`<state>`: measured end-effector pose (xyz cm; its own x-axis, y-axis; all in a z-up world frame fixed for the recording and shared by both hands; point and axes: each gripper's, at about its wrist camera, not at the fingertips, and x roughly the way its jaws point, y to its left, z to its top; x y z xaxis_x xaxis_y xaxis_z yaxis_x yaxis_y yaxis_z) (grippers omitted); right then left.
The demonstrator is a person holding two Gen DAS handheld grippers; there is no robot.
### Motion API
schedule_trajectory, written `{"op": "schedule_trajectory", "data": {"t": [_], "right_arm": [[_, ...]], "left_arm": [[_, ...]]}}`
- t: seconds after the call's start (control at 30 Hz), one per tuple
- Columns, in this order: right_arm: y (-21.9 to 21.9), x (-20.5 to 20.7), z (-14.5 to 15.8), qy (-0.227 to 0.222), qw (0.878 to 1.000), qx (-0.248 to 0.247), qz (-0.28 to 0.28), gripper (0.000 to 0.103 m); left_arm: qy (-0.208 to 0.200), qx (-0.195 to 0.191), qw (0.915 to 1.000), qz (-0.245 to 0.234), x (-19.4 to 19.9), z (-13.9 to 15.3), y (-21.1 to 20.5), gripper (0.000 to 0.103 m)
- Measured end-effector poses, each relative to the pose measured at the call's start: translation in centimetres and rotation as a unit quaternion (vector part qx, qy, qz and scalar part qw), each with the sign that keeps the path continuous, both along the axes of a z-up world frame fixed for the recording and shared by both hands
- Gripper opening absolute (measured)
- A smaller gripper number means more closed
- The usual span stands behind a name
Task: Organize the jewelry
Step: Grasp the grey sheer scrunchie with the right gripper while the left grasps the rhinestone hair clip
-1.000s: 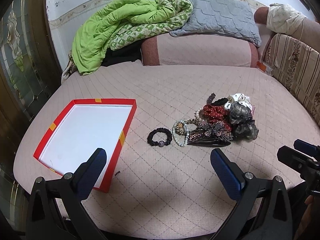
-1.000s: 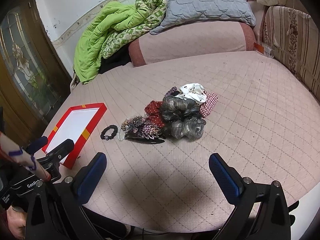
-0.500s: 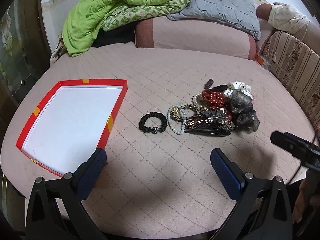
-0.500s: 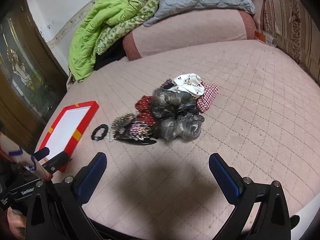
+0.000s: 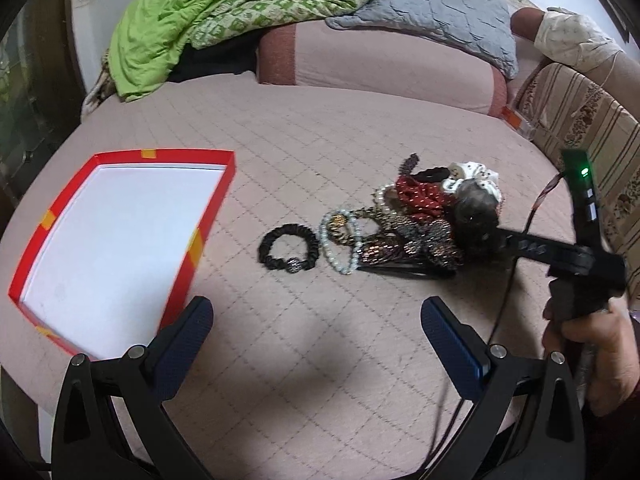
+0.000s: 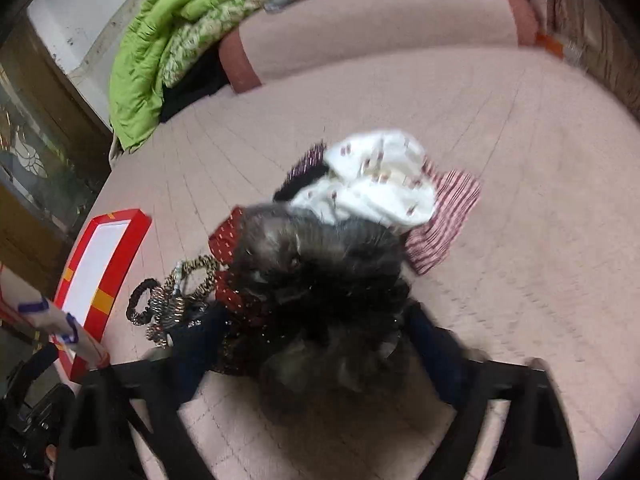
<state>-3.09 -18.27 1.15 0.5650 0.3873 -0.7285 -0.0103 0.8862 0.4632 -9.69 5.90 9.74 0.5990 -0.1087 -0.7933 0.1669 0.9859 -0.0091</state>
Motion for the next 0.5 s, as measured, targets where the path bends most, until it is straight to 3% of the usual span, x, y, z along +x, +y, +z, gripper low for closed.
{"op": "schedule_trajectory", "data": {"t": [0.1, 0.13, 0.27, 0.37, 0.5], "right_arm": [[-0.2, -0.5, -0.2, -0.007, 1.000, -0.005, 0.003, 0.038], [-0.5, -0.9, 0.2, -0.016, 1.000, -0.003, 0.001, 0.035], [-2.0, -2.8, 2.1, -0.056, 0.998, -0.003, -0.025, 0.033], [-3.2, -4.7, 3.5, -0.086, 0.995, -0.002, -0.046, 0.033], [-4.8, -6.1, 3.7, -0.096, 0.992, 0.029, -0.069, 0.033]], "left_arm": [[0.011, -0.019, 0.9996, -0.018, 0.8, -0.2, -0.6, 0.103], [0.017, -0.026, 0.9992, -0.025, 1.1, -0.3, -0.9, 0.103], [0.043, -0.065, 0.9961, -0.041, 2.6, -0.7, -1.9, 0.103], [0.085, -0.122, 0.9883, -0.035, 4.1, -1.6, -2.7, 0.103], [0.127, -0.182, 0.9747, 0.025, 6.3, -2.6, -4.0, 0.103]]}}
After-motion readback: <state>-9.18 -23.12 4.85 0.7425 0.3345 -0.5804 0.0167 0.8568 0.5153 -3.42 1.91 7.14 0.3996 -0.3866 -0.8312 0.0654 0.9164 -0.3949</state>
